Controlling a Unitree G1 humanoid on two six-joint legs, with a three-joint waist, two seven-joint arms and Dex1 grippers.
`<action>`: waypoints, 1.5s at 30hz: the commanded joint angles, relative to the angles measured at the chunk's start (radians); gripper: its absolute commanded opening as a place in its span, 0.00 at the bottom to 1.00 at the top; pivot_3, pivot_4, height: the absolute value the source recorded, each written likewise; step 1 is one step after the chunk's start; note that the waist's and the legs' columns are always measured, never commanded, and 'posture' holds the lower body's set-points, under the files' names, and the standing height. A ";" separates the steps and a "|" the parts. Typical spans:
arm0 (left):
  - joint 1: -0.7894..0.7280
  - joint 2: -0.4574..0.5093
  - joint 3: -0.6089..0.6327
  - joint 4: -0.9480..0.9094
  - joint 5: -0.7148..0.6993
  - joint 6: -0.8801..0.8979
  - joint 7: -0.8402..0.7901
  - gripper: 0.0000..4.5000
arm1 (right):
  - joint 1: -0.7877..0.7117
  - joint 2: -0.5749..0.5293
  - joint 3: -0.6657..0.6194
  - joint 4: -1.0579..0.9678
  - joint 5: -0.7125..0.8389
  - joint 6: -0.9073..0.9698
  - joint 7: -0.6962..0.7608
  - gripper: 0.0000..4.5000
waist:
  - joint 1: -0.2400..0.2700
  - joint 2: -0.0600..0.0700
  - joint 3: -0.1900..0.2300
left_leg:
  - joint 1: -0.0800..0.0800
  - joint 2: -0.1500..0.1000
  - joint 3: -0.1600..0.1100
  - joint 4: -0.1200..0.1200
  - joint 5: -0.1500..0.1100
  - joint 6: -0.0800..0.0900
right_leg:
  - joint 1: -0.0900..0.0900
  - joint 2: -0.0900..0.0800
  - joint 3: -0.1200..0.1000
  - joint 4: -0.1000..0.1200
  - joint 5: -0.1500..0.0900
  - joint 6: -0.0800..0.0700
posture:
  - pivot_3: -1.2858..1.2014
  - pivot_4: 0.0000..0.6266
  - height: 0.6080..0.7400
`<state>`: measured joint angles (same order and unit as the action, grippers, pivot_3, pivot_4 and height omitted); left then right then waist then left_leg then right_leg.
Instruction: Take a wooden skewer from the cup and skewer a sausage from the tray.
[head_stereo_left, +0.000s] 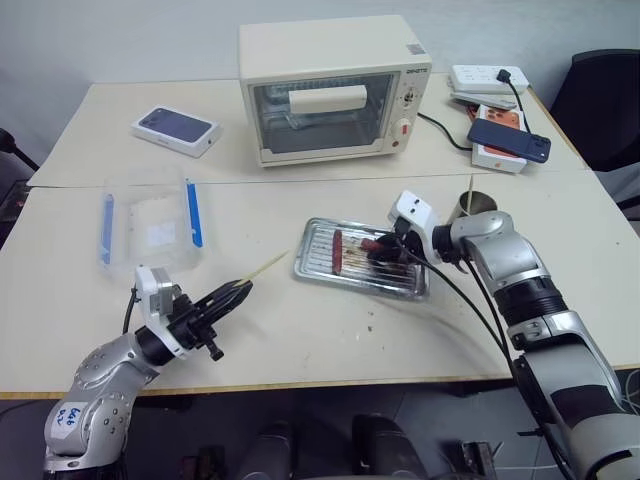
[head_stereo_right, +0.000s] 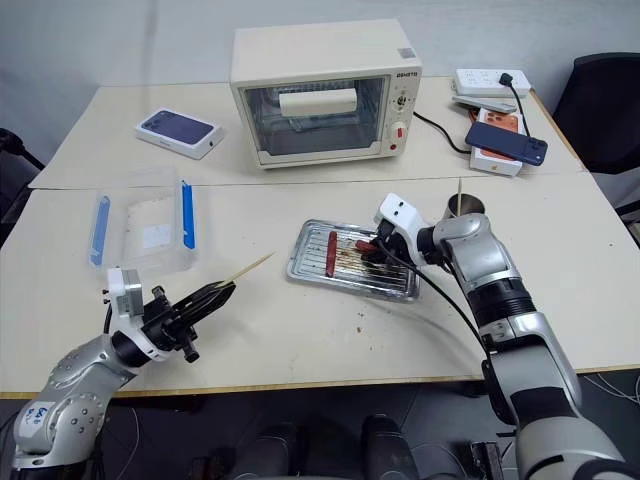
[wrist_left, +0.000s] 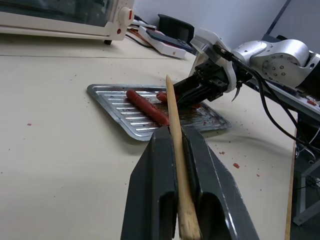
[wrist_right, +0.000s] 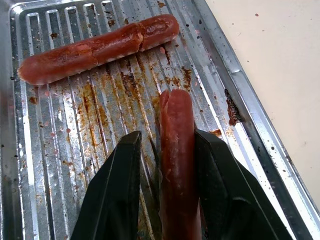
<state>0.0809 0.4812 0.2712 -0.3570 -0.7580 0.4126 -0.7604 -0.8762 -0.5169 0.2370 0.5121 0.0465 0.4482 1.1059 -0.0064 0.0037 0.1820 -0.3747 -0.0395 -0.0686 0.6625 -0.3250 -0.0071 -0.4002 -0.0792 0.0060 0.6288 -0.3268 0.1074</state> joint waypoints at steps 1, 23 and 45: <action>-0.006 0.005 0.006 -0.016 0.001 -0.015 -0.006 0.00 | 0.017 -0.013 -0.006 -0.032 0.000 -0.009 0.007 0.12 | 0.000 0.000 0.000 | 0.000 0.000 0.000 0.000 0.000 0.000 | 0.000 0.000 0.000 0.000 0.000 0.000 | 0.52 0.24 1.00; -0.097 0.213 -0.059 -0.037 0.051 0.018 -0.178 0.00 | 0.055 -0.158 -0.025 -0.376 0.197 -0.086 0.380 0.12 | 0.002 0.000 0.001 | 0.000 0.000 0.000 0.000 0.000 0.000 | 0.000 0.000 0.000 -0.001 0.000 0.000 | 0.52 0.24 1.00; -0.306 0.232 -0.204 0.018 0.104 0.033 -0.272 0.00 | 0.034 -0.209 0.039 -0.607 0.222 0.112 0.381 0.12 | 0.004 0.000 0.001 | -0.002 0.000 0.000 -0.001 0.000 0.000 | -0.003 0.000 0.000 -0.001 0.000 0.000 | 0.52 0.24 1.00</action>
<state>-0.2239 0.7160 0.0606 -0.3355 -0.6599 0.4576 -1.0291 -0.8169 -0.7095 0.2798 -0.0571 0.2561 0.5561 1.4866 -0.0028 0.0040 0.1829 -0.3767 -0.0393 -0.0690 0.6614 -0.3251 -0.0071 -0.4028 -0.0793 0.0060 0.6282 -0.3268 0.1073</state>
